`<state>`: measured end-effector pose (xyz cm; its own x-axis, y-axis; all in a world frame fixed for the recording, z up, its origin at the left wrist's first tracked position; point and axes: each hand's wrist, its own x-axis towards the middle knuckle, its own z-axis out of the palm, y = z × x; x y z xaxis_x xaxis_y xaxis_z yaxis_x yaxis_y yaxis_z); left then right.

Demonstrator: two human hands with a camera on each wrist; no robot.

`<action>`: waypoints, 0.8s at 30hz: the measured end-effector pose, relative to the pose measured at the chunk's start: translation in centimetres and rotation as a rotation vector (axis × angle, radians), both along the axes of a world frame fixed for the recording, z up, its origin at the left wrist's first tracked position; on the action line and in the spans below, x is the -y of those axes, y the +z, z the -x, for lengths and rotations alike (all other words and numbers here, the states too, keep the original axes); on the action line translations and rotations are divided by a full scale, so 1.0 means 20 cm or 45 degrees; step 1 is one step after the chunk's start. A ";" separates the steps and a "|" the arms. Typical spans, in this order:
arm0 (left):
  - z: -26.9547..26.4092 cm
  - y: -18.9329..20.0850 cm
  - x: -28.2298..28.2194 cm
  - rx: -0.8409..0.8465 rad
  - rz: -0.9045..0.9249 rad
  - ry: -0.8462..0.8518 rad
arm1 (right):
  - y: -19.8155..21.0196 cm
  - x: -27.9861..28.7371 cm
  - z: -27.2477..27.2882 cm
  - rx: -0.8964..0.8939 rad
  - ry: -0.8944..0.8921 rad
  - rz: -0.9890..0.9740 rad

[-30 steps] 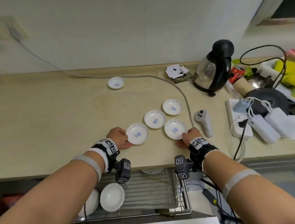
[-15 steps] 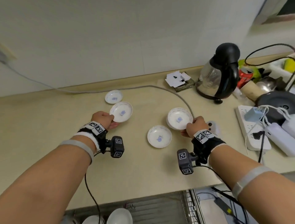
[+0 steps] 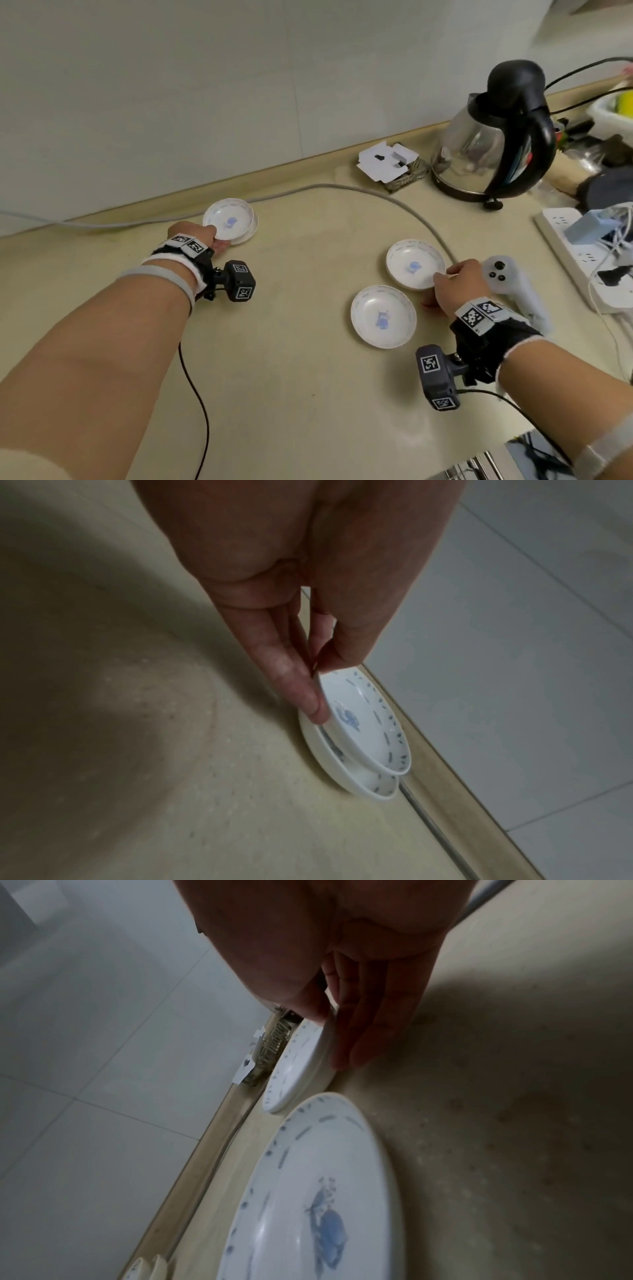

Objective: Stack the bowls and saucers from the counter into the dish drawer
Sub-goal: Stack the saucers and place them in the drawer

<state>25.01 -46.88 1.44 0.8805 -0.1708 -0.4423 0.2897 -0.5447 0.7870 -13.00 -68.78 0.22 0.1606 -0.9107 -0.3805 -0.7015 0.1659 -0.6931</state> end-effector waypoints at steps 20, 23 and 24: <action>0.32 0.10 0.00 -0.153 0.177 0.068 | 0.07 -0.22 0.08 0.327 0.370 -0.165; 0.55 0.19 0.02 -0.118 0.278 -0.033 | 0.08 -0.25 0.10 0.283 0.447 -0.141; 0.63 0.22 0.02 -0.141 0.294 -0.088 | 0.08 -0.26 0.11 0.261 0.476 -0.123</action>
<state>12.38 -47.37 5.84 0.8118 -0.3361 -0.4775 0.3493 -0.3758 0.8584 -15.19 -63.62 1.85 0.5538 -0.7374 -0.3868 -0.5749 -0.0025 -0.8182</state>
